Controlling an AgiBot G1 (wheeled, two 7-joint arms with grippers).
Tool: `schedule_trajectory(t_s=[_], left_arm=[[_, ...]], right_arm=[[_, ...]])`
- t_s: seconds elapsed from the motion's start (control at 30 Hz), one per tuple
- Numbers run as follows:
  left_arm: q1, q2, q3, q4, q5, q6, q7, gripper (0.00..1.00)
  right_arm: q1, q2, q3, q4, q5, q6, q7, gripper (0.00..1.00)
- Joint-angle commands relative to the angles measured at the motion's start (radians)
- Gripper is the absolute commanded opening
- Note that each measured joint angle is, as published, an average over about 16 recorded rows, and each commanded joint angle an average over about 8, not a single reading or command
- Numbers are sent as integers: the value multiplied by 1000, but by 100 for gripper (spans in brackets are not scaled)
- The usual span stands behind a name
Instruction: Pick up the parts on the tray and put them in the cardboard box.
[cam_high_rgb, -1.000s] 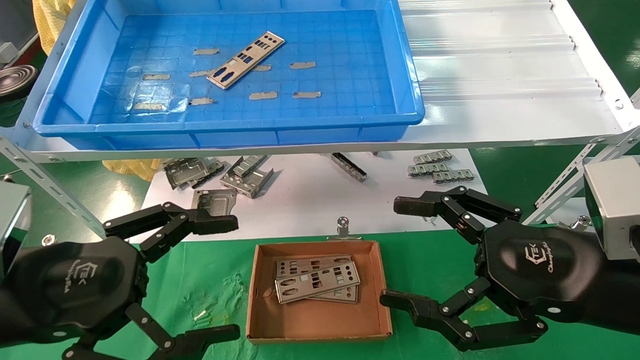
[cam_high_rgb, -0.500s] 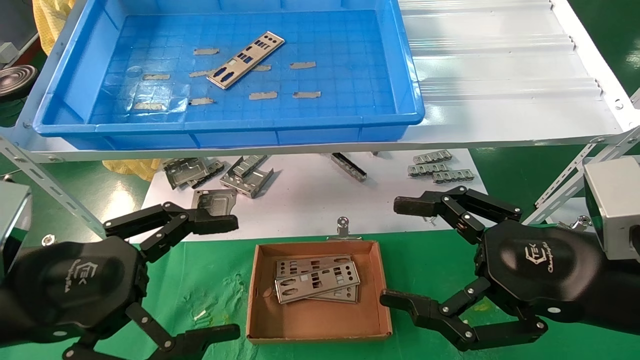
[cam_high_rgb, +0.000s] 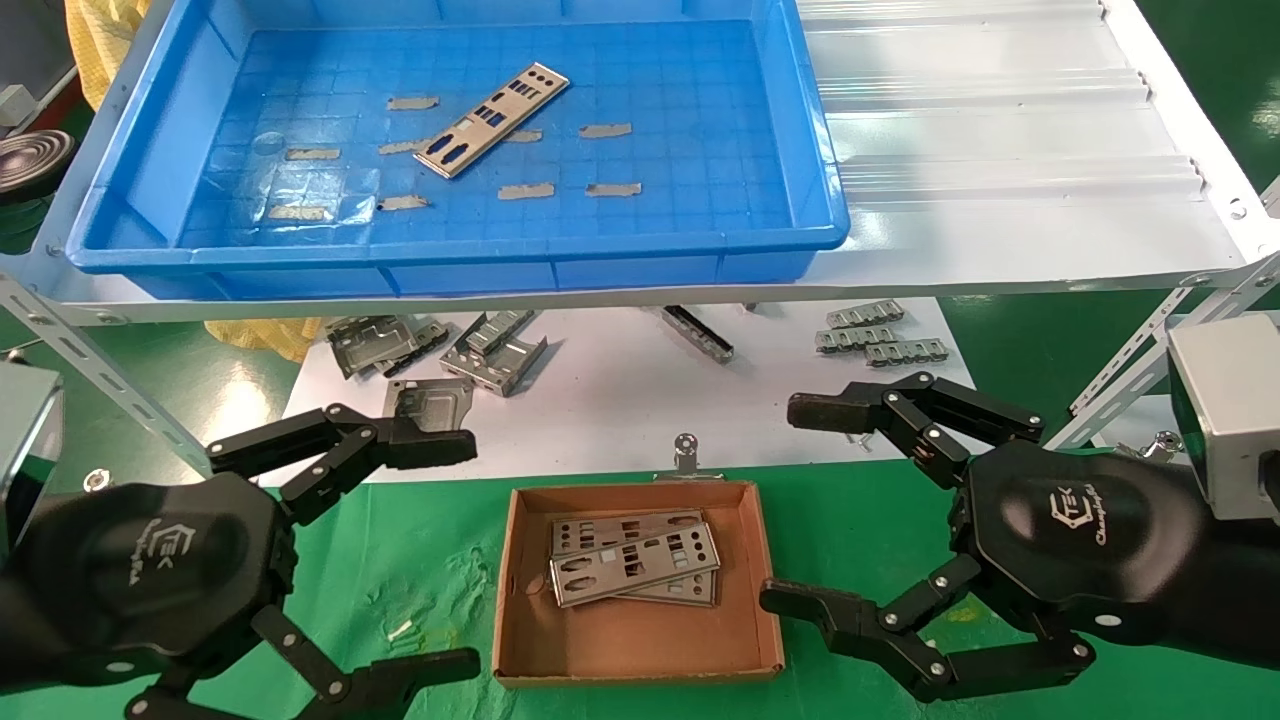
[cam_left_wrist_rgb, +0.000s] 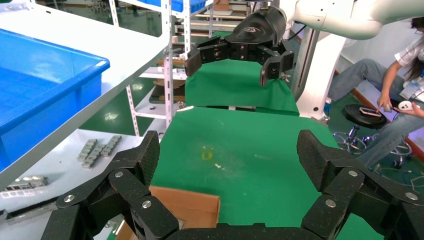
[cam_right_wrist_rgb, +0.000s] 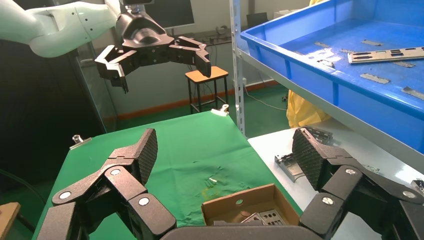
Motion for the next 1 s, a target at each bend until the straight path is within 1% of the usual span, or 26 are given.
schedule_trajectory(t_s=[0.03,1.0], left_arm=[[0,0,0,0,0,0,0,100],[0,0,0,0,0,0,0,100]], right_arm=[[0,0,0,0,0,0,0,100],[0,0,0,0,0,0,0,100]])
